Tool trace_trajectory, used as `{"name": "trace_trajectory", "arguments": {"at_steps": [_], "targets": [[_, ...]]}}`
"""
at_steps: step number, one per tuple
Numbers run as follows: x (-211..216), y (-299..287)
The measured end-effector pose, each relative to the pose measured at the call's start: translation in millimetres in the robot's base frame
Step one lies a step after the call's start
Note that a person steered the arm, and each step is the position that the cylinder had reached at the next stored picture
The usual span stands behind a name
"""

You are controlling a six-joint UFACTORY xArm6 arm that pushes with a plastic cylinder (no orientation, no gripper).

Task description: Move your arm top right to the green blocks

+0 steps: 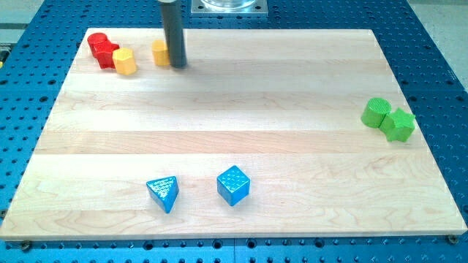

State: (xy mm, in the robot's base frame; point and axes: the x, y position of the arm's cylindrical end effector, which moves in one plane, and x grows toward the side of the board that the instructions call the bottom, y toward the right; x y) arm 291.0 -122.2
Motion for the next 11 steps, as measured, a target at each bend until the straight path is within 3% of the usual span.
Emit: {"name": "trace_trajectory", "arguments": {"at_steps": [1, 2, 3, 4, 5, 8, 10, 11], "targets": [[8.8, -40.7], [1.8, 18.8], [-55.5, 18.5], [-37.7, -22.5], [-26.8, -28.4], [75.0, 272.9], [79.2, 293.7], [57.2, 373.3]]}}
